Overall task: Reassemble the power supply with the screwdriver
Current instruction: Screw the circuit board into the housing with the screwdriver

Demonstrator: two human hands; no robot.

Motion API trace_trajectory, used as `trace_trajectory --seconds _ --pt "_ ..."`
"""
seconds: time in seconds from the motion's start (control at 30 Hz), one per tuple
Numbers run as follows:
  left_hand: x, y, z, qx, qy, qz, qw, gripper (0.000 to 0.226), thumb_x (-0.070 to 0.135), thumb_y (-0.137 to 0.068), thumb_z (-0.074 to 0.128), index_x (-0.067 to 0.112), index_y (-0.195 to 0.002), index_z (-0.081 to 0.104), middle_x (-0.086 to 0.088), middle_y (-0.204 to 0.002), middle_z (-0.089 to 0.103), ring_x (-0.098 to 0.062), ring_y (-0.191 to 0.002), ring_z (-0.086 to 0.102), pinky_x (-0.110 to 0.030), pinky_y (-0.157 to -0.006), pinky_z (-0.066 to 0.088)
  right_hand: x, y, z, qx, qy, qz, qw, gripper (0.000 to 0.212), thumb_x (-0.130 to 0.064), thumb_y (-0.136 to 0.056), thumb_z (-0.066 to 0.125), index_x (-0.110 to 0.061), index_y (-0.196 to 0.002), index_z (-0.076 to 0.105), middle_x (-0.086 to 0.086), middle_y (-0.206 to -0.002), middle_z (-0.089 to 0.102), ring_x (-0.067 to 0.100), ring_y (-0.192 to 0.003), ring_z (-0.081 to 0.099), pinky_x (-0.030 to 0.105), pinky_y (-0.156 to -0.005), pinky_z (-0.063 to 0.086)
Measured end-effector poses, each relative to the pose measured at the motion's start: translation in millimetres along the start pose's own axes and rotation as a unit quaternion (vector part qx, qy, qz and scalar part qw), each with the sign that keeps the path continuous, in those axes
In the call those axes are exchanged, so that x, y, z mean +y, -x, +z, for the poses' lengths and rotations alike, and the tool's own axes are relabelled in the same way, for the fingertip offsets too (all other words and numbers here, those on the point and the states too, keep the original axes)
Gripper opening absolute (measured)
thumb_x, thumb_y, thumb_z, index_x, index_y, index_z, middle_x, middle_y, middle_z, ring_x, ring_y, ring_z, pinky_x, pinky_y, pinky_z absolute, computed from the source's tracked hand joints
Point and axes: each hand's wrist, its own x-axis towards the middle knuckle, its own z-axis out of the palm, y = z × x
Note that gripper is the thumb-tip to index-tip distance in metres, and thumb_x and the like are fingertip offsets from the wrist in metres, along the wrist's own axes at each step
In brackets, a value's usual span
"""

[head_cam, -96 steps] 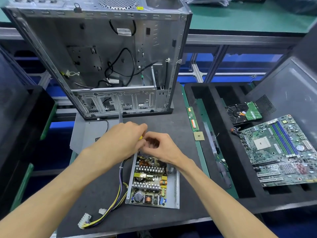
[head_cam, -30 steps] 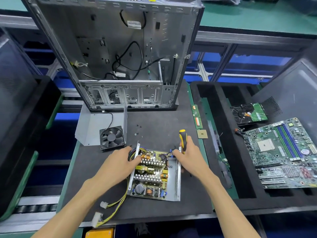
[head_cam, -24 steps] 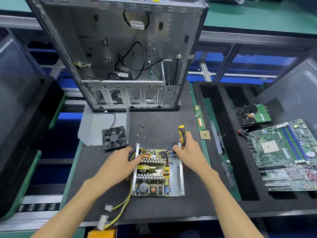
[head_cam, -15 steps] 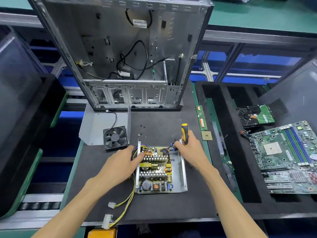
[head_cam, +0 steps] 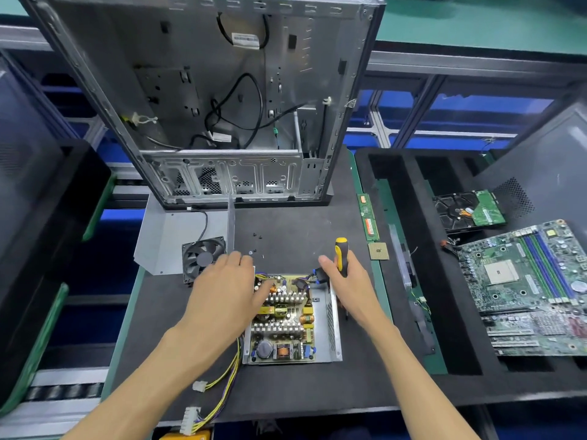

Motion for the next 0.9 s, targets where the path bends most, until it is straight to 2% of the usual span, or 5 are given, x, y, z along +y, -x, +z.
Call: trace_trajectory --seconds 0.2,0.27,0.6,0.8,0.9 --pt "12.5 -30.1 10.6 -0.03 0.087 0.104 0.99 0.049 0.04 -0.101 0.05 0.023 -0.148 0.045 0.004 -0.133 0.051 -0.019 -0.125 0.045 -0.033 -0.104 0.035 5.9 -1.7 0.7 0.013 -0.018 -0.011 1.0 0.049 -0.054 -0.097 0.056 -0.007 -0.089 0.047 0.009 -0.078 0.05 0.015 -0.073 0.049 0.03 -0.073 0.041" --pt "16.4 -36.7 18.3 -0.067 0.063 0.14 0.986 0.049 0.035 -0.103 0.045 0.025 -0.15 0.042 0.006 -0.138 0.051 -0.018 -0.13 0.044 -0.035 -0.11 0.03 3.6 -2.8 0.4 0.025 -0.021 -0.018 0.999 0.046 -0.055 -0.097 0.056 -0.013 -0.083 0.045 -0.009 -0.07 0.044 0.008 -0.067 0.045 0.019 -0.067 0.038" --pt "28.1 -49.6 29.0 -0.176 0.035 0.226 0.957 0.067 0.003 -0.095 0.038 0.036 -0.153 0.038 0.003 -0.131 0.057 -0.022 -0.118 0.053 -0.038 -0.098 0.041 -13.0 -15.4 3.6 0.033 -0.04 -0.039 0.998 0.04 -0.039 -0.103 0.057 -0.041 -0.065 0.043 -0.019 -0.057 0.037 0.002 -0.057 0.035 0.014 -0.057 0.033" --pt "33.4 -50.3 24.6 -0.17 0.132 0.169 0.962 0.029 0.026 -0.103 0.04 0.028 -0.125 0.06 0.006 -0.118 0.067 -0.019 -0.109 0.06 -0.04 -0.099 0.044 -16.2 -21.1 7.4 0.04 -0.053 -0.017 0.998 0.041 -0.031 -0.103 0.057 -0.027 -0.067 0.037 -0.017 -0.055 0.036 0.003 -0.055 0.034 0.017 -0.056 0.031" --pt "43.7 -54.5 29.9 -0.189 0.231 0.111 0.948 0.024 0.041 -0.098 0.055 0.027 -0.116 0.047 0.005 -0.107 0.067 -0.021 -0.099 0.062 -0.042 -0.091 0.05 -14.9 -19.8 9.1 0.052 -0.067 0.014 0.996 0.039 -0.031 -0.103 0.056 -0.023 -0.069 0.039 -0.013 -0.061 0.037 0.006 -0.058 0.035 0.027 -0.062 0.032"
